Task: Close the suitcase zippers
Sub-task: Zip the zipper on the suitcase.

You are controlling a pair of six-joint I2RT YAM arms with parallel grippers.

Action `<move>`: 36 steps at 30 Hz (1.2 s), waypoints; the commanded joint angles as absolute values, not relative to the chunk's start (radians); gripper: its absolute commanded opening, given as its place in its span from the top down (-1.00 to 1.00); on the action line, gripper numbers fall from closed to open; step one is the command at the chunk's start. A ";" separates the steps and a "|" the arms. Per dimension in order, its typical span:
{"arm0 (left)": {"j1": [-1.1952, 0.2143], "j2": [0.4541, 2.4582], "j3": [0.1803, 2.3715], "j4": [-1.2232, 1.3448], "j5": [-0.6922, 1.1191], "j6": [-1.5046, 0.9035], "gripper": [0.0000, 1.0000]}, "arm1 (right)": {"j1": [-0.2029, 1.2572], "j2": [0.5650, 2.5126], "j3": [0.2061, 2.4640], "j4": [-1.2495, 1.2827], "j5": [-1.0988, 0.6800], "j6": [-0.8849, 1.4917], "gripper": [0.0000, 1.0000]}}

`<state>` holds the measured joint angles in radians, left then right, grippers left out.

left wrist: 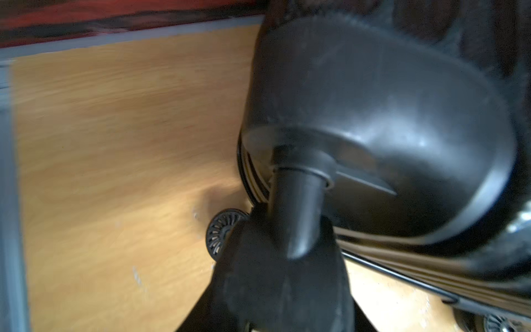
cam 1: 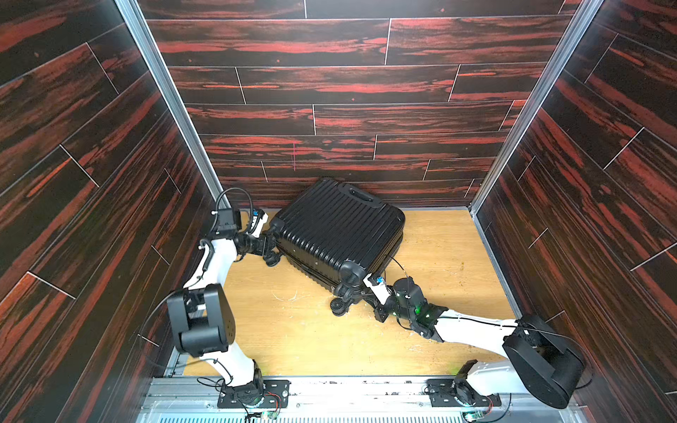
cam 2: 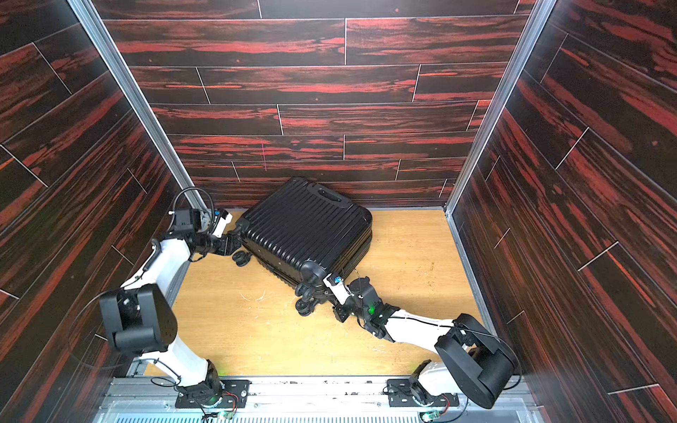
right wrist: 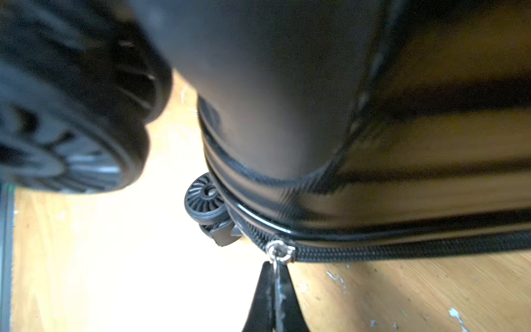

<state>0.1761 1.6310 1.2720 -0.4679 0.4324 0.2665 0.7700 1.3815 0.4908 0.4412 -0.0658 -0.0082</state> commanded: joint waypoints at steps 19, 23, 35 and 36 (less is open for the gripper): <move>-0.020 0.981 0.807 -0.523 0.249 -0.297 0.40 | 0.518 1.492 0.557 0.461 -0.187 -0.088 1.00; -0.026 0.918 0.796 -0.567 0.231 -0.280 0.09 | 0.505 1.530 0.593 0.461 -0.210 -0.095 1.00; -0.040 0.870 1.042 -0.735 0.057 0.028 -0.43 | 0.502 1.554 0.617 0.461 -0.240 -0.095 1.00; -0.054 0.879 1.066 -0.732 0.080 0.048 -0.43 | 0.500 1.554 0.618 0.460 -0.242 -0.095 1.00</move>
<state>-0.0322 0.8703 1.0077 -0.7029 0.0746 -0.0605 0.4885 1.5188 0.5976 0.4713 -0.1749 -0.0875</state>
